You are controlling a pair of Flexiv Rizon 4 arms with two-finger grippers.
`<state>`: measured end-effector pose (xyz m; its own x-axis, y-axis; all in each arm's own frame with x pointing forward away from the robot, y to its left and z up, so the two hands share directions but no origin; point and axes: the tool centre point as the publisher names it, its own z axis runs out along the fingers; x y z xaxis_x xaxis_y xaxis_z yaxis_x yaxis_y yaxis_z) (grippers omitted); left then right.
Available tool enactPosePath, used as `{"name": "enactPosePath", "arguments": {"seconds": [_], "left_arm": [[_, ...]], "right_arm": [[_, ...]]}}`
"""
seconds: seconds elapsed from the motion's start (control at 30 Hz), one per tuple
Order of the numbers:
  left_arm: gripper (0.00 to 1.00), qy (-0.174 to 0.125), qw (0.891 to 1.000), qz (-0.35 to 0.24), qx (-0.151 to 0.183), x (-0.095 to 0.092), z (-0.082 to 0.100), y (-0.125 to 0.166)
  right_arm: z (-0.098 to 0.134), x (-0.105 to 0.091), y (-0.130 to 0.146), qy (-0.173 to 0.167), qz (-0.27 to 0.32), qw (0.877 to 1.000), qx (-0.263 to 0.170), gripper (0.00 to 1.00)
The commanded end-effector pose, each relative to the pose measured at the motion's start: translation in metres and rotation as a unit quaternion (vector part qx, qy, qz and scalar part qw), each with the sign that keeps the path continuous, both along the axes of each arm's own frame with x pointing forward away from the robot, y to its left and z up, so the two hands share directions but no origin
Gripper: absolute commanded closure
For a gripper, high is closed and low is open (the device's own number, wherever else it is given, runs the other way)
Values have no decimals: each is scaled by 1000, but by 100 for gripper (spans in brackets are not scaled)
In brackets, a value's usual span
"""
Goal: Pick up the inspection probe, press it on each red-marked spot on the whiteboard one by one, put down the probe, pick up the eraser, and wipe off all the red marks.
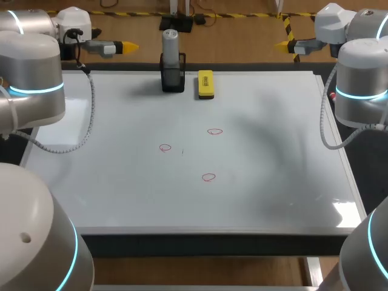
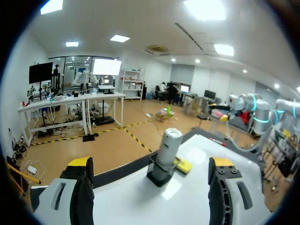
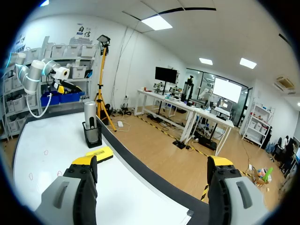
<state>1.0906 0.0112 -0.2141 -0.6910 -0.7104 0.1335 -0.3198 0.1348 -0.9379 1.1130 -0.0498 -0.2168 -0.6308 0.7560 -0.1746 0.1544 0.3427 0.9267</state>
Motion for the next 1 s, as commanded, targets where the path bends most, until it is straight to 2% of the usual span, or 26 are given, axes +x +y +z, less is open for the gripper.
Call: {"name": "enactPosePath", "arguments": {"seconds": [0.03, 0.1, 0.27, 0.4, 0.5, 0.6, 1.0], "left_arm": [[0, -17, 999, -38, -9, 9, -1, 2], [0, -26, 998, -58, -3, 10, 1, -2], [0, -45, 990, -135, -25, 13, 0, -10], [0, -49, 983, -175, -23, 16, -4, -21], [0, -52, 975, -212, -30, 17, -6, -30], [0, -52, 967, -247, -23, 19, -8, -40], [0, -54, 946, -320, -15, 30, -12, -70]], "right_arm": [[0, 0, 0, 0, 1, 1000, 0, 0], [0, 0, 0, 0, 1, 1000, 0, 0], [0, 0, 0, 0, 1, 1000, 0, 0], [0, 0, 0, 0, 1, 1000, 0, 0], [0, 0, 0, 0, 1, 1000, 0, 0], [0, 0, 0, 0, 1, 1000, 0, 0], [0, 0, 0, 0, 1, 1000, 0, 0]]}}
